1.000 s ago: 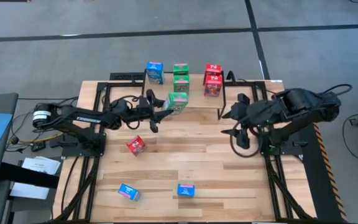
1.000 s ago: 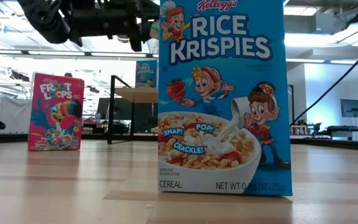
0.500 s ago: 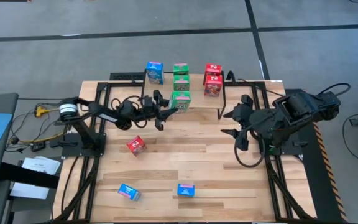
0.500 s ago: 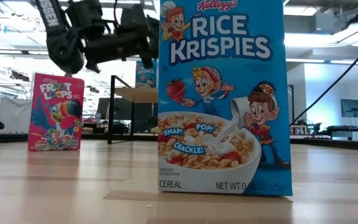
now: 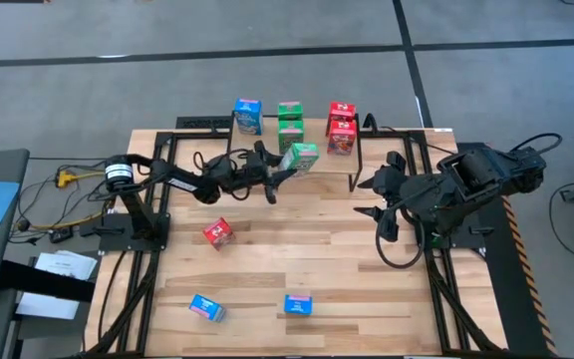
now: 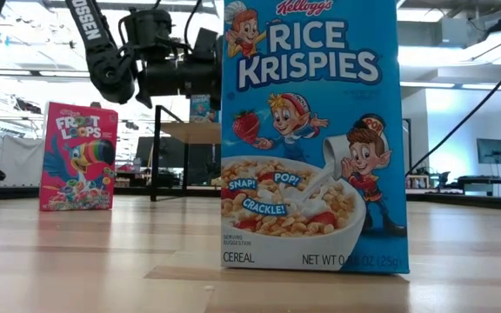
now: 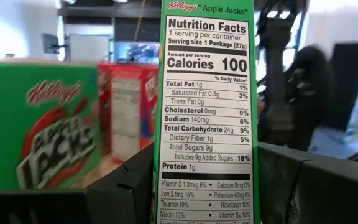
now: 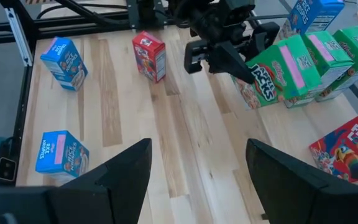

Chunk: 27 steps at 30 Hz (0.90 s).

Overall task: Stack cereal on shelf
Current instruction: Put the green cereal box on the shelf aligned with the green cereal boxes

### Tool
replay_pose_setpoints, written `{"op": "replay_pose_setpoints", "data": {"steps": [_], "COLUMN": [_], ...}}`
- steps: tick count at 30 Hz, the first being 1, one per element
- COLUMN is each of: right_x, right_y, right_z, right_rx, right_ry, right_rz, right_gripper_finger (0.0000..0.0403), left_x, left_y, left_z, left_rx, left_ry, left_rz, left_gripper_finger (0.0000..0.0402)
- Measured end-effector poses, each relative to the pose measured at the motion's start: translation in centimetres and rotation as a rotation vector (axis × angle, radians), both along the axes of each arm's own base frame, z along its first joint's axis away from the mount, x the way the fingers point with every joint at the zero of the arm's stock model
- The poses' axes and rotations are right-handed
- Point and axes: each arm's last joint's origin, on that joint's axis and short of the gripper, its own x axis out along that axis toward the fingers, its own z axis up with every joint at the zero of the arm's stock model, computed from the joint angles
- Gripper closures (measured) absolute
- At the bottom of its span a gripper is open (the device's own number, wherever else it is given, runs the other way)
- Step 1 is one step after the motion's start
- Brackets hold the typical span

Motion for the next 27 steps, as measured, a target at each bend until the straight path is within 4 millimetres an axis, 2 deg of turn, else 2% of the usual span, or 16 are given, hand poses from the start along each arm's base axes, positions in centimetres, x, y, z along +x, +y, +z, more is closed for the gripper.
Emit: {"op": "replay_pose_setpoints", "data": {"steps": [6, 13, 27], "right_x": [0.0, 0.0, 0.0], "right_y": [0.0, 0.0, 0.0], "right_z": [0.0, 0.0, 0.0], "right_rx": [0.002, 0.003, 0.004], "right_ry": [0.002, 0.002, 0.003], "right_rz": [0.002, 0.005, 0.005], "right_gripper_finger": [0.0117, 0.0117, 0.0117], "left_x": [-0.1, -0.5, -0.6], "left_y": [0.8, 1.8, 2.1], "left_z": [-0.5, -0.6, -0.7], "left_rx": [0.009, -0.013, -0.028], "left_ry": [0.061, 0.066, 0.074], "left_rz": [0.106, 0.086, 0.104], "left_gripper_finger": [0.0223, 0.0223, 0.0223]}}
